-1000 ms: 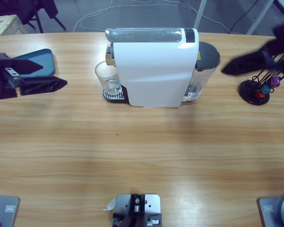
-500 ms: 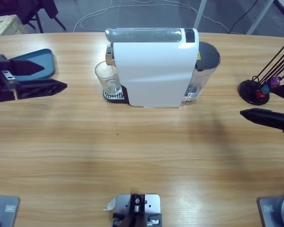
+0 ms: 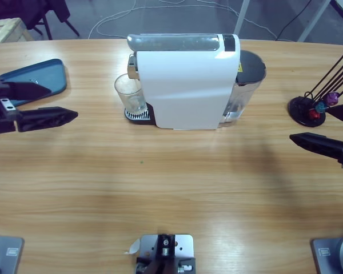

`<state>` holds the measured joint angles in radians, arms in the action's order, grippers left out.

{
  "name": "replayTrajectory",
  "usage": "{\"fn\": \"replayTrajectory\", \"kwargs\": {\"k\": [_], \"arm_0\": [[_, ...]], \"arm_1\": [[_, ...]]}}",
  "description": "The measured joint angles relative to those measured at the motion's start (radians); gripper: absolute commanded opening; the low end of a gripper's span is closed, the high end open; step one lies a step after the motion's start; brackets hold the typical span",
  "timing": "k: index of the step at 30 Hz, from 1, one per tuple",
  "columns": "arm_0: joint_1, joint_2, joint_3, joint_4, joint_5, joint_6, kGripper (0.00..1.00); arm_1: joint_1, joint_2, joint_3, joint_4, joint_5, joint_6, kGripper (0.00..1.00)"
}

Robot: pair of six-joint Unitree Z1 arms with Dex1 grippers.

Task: Pour coffee

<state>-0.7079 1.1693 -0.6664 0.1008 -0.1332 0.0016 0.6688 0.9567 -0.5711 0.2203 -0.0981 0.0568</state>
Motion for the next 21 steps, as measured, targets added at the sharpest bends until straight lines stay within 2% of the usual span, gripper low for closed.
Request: {"fn": "replayTrajectory", "kwargs": {"k": [21], "arm_0": [[0.0,-0.002,0.013,0.0,-0.022,0.017,1.0]], "arm_1": [[0.0,0.0,0.012,-0.002,0.0,0.004,1.0]]}}
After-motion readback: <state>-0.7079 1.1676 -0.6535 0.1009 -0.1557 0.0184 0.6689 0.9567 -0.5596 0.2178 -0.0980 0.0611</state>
